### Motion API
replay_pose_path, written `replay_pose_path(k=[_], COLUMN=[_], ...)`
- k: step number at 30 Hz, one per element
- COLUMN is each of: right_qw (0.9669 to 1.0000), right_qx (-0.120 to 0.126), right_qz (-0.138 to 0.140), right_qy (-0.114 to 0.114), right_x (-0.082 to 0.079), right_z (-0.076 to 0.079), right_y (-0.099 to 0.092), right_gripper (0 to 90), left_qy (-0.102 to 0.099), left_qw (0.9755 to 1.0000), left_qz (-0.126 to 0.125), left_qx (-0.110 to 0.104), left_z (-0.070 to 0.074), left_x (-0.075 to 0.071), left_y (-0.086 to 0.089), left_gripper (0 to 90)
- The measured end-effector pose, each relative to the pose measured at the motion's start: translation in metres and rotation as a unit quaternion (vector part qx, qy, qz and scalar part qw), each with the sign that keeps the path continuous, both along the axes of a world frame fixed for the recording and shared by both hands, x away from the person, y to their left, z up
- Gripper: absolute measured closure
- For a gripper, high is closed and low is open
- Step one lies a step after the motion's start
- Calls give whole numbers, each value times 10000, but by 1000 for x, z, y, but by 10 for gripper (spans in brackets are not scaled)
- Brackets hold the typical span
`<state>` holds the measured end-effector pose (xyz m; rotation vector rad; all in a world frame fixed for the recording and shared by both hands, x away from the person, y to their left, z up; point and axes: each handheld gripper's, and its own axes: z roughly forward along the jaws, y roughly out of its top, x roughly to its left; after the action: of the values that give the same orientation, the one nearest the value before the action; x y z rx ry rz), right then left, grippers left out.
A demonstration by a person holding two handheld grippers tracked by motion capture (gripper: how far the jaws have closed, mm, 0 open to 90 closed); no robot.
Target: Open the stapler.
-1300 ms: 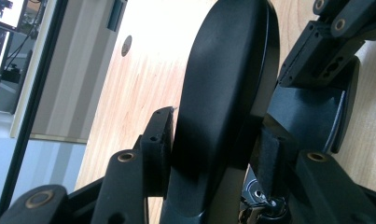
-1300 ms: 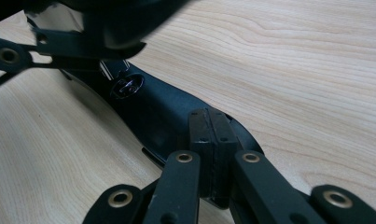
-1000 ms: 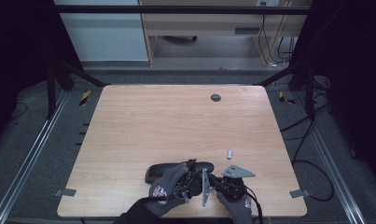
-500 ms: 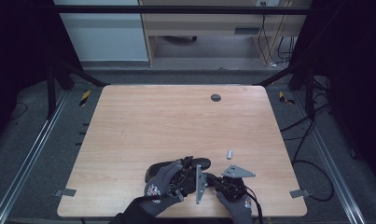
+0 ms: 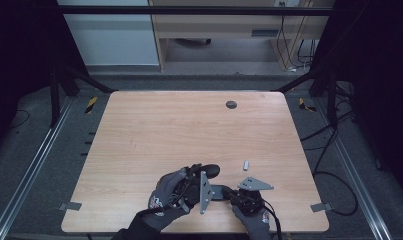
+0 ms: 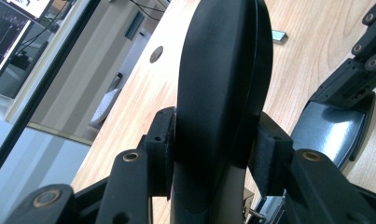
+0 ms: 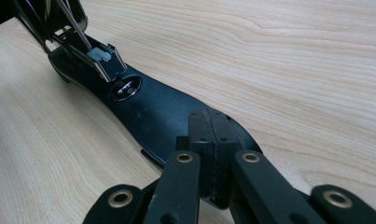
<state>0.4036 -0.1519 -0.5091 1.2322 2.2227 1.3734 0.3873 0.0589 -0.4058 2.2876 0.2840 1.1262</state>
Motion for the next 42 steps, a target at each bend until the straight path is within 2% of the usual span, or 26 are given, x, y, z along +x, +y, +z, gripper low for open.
replay_pose_path(k=[15,19,28,33,34,42], right_qw=[10000,10000,10000,10000,10000,10000], right_qx=[19,17,6,4,6,6], right_qz=[-14,-22,-22,-19,-20,-19], right_qy=[6,13,13,12,16,13], right_x=[0,0,0,0,0,0], right_z=[0,0,0,0,0,0], right_y=[0,0,0,0,1,0], right_gripper=[900,900,900,900,900,900], left_qy=[79,96,114,109,106,118], left_qw=[9983,9978,9951,9938,9929,9902], left_qz=[108,151,213,258,284,362], left_qx=[-563,-632,-962,-1076,-1152,-1342], left_z=[13,16,22,24,25,28], left_x=[1,1,0,0,0,-1], left_y=[21,26,39,46,49,58], left_gripper=[569,570,576,579,580,583])
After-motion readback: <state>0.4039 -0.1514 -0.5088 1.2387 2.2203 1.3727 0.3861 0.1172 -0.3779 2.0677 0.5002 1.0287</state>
